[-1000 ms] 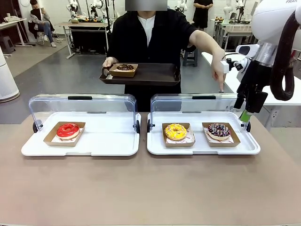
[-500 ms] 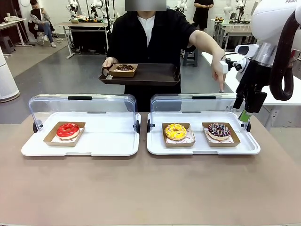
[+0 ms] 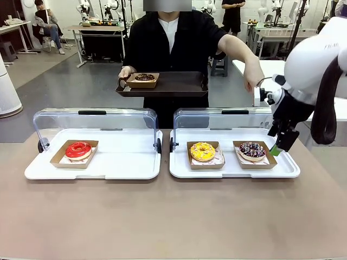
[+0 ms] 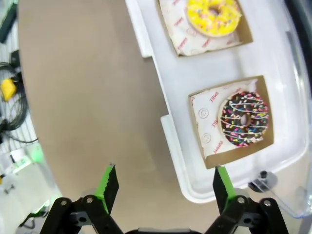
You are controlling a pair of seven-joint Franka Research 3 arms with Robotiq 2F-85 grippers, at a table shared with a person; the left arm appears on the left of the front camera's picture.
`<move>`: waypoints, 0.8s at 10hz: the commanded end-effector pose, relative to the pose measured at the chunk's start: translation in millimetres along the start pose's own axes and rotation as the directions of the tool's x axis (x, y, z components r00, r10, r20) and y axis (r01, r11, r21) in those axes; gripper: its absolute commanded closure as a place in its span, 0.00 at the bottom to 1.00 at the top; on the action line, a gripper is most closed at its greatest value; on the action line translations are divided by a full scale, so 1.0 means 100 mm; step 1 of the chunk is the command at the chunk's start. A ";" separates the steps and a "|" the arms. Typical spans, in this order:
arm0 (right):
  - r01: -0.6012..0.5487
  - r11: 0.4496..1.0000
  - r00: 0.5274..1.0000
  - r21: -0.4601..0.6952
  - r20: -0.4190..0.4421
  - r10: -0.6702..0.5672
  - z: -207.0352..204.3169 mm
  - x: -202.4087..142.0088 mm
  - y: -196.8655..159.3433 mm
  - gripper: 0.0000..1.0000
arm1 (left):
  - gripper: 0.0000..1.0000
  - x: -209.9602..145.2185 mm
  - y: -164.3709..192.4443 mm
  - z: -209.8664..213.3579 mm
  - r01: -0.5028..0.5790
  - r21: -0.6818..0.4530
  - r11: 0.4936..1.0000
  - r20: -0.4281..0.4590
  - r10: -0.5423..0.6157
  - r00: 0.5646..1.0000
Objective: Provide the desired donut to the person.
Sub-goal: Pick up and lift the Paper togo box containing the Donut pointed at by the person.
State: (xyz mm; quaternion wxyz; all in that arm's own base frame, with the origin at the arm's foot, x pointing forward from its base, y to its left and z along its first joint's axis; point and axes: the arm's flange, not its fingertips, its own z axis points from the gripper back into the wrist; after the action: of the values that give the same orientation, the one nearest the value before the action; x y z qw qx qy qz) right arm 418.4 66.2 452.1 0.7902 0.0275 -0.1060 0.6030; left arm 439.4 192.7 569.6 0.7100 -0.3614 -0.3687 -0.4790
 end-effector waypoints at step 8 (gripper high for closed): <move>0.037 0.999 0.999 -0.014 -0.027 -0.037 -0.25 -0.01 0.04 0.00 | 0.00 0.01 0.00 0.01 0.005 0.002 1.000 0.002 -0.005 1.000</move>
State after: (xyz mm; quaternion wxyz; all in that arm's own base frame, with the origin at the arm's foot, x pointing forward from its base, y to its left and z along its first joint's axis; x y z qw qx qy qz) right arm 416.8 70.3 429.0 0.8023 0.0166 -0.1006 0.5881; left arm 439.5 192.7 569.5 0.7100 -0.3614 -0.3686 -0.4789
